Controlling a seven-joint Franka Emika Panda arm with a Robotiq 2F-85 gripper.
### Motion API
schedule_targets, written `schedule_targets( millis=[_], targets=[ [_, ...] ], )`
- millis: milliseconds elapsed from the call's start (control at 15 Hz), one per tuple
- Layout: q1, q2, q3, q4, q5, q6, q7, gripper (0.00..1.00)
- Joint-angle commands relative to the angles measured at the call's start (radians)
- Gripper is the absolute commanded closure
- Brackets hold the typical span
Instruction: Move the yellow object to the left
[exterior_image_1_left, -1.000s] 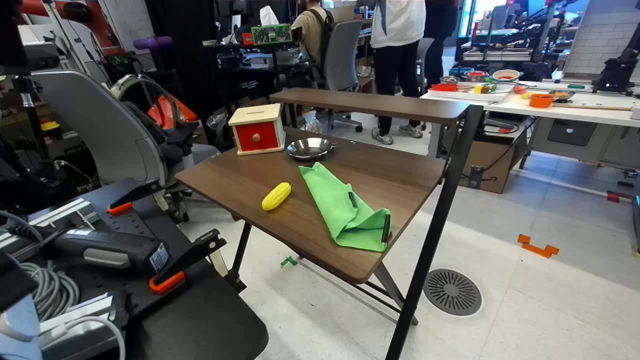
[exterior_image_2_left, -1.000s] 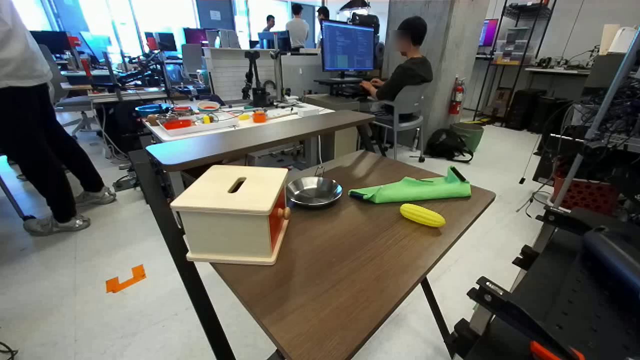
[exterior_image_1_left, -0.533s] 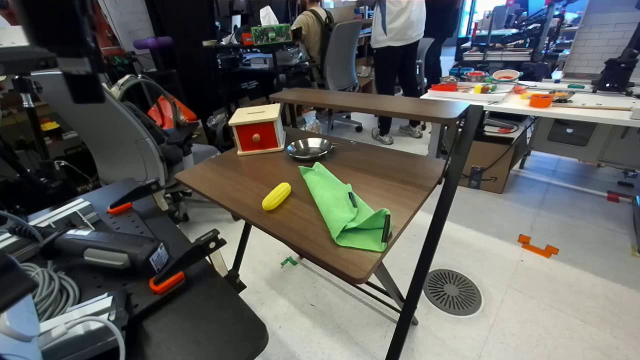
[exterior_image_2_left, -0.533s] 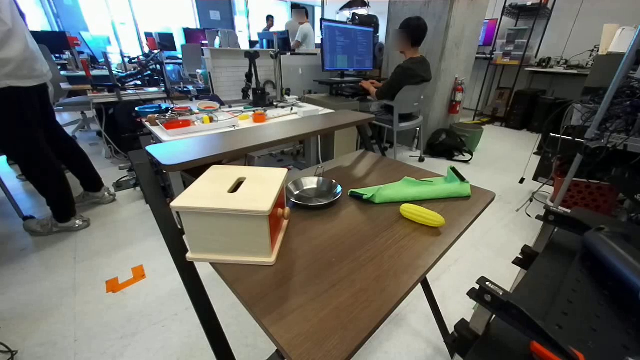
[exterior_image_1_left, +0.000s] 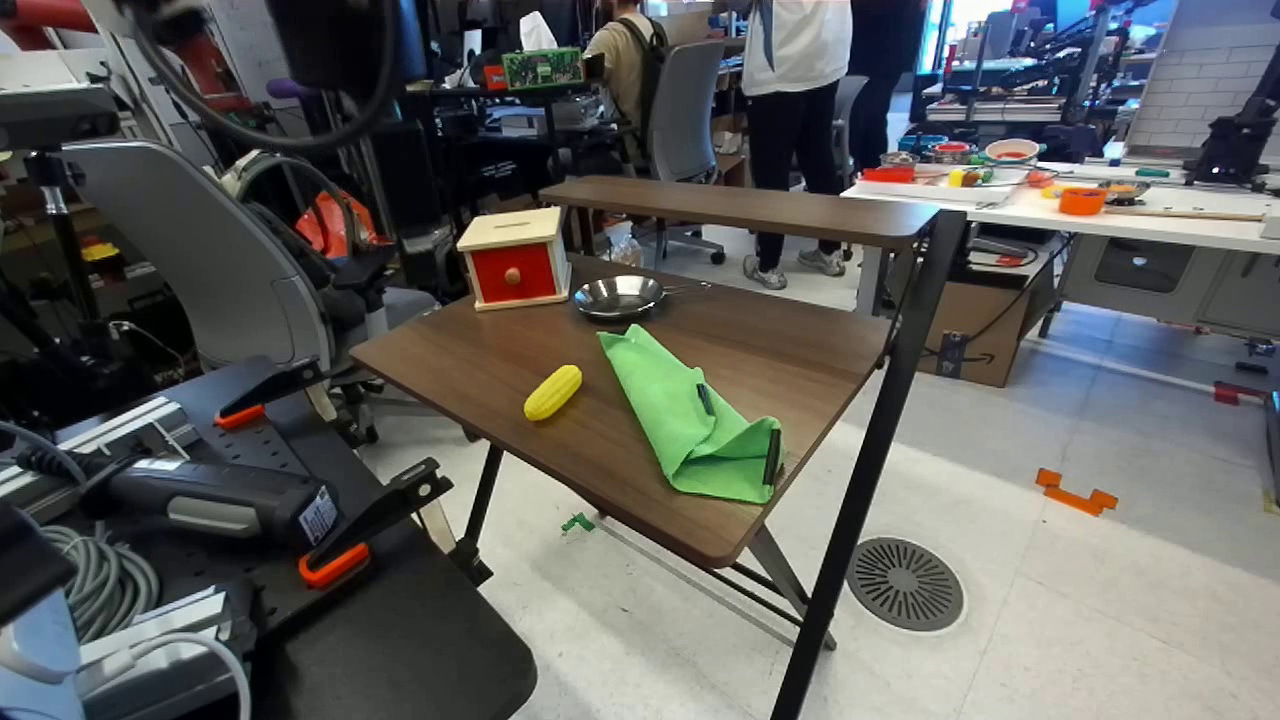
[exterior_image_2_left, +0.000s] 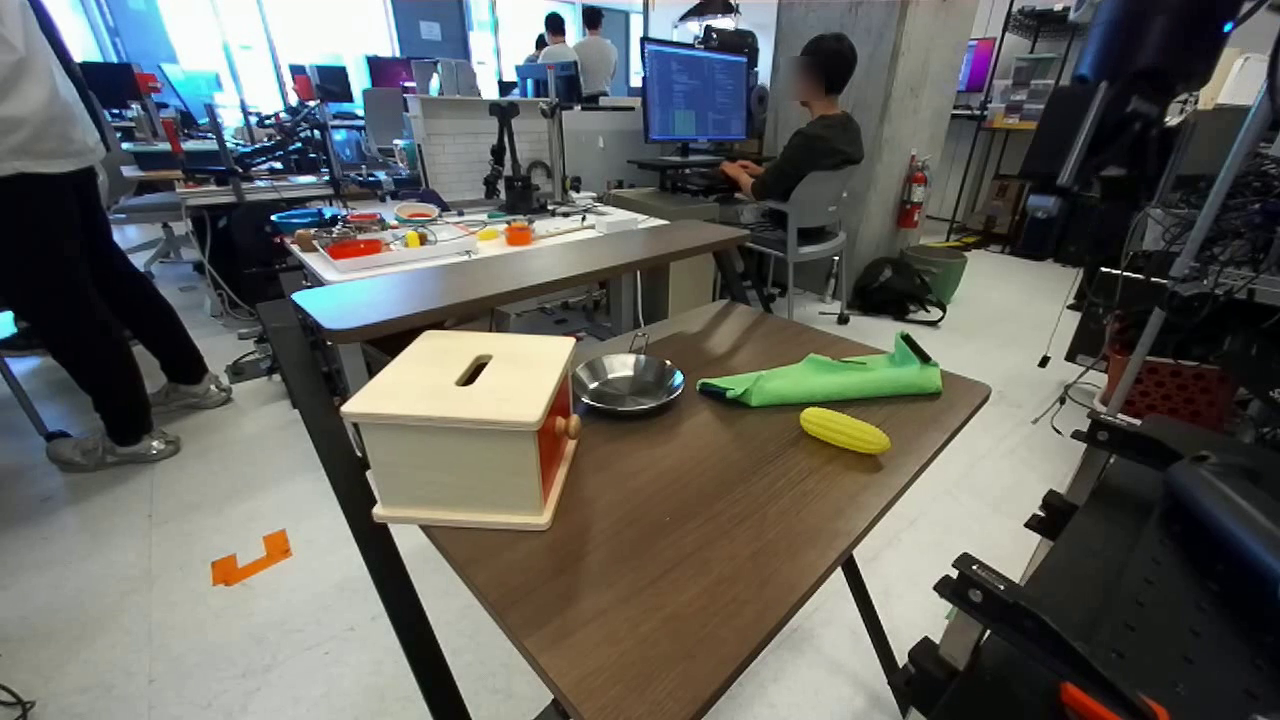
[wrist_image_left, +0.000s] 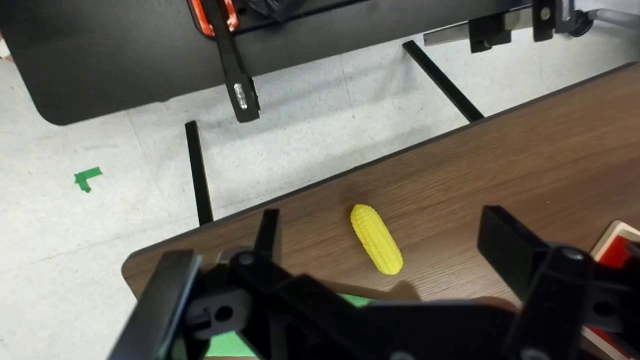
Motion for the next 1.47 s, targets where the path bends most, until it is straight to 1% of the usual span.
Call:
schedule_targets(
  millis=[0,267,667,933,1333,1400],
  targets=[
    [0.016,0.229,0.051,0.11,0.041,0.119,0.001,0.0],
    [0.005,0.421,0.113,0.218,0.008,0.192,0.016,0.0],
    [-0.006,0.596,0.164,0.351,-0.022,0.254,0.006,0.0],
    [-0.018,0.67,0.191,0.408,-0.022,0.249,-0.009,0.0],
    [-0.016,0.755,0.187,0.479,-0.037,0.242,0.003,0.0],
    [-0.018,0.764,0.187,0.488,-0.039,0.241,0.003,0.07]
  ],
)
